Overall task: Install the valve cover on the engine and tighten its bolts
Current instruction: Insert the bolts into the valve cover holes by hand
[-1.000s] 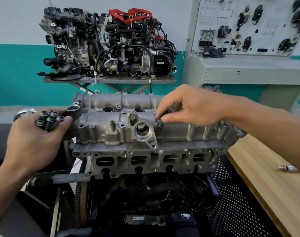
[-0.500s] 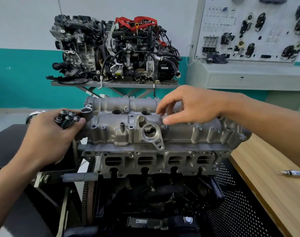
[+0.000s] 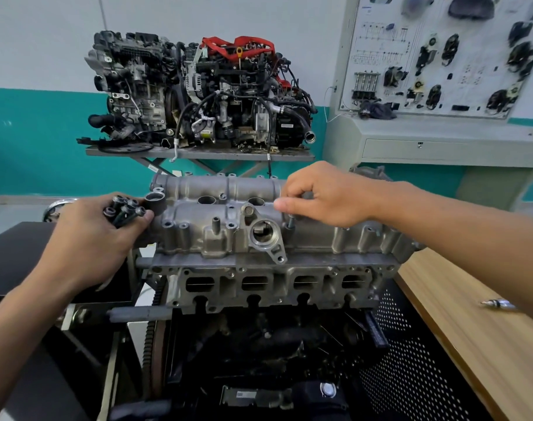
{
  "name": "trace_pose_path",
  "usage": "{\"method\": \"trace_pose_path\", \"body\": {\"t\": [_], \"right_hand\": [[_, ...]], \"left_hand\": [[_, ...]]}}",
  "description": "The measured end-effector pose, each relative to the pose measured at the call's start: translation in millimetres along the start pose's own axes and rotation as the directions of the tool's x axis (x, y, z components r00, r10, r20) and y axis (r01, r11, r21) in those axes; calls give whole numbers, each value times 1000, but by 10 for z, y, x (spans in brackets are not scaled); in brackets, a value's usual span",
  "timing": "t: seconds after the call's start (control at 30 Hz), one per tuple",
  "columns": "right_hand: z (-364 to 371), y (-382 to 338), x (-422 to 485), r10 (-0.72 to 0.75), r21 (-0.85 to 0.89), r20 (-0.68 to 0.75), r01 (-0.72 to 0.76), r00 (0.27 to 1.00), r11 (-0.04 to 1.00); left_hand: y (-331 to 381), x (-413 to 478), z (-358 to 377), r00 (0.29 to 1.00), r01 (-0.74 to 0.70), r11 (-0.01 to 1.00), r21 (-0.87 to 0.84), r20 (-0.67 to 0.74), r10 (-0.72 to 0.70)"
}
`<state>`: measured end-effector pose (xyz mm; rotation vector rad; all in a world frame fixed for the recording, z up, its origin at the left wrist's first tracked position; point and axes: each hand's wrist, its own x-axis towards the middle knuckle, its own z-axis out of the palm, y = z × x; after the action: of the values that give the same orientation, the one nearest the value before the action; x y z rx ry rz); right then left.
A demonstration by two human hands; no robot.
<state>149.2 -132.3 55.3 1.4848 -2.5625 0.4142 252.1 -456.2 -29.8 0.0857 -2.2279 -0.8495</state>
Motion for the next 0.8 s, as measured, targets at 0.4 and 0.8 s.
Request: {"method": "trace_pose_path", "body": {"t": [0.4,0.8], "right_hand": [[-131,71,21,58,59,134,-66,989,996],[-255,36,63,-11,-24,233,17,972,1000]], "left_hand": [[72,-19,-15,999,36,999,14,-6,-36],[125,-6,-16,996,83,997,6,20,-83]]}}
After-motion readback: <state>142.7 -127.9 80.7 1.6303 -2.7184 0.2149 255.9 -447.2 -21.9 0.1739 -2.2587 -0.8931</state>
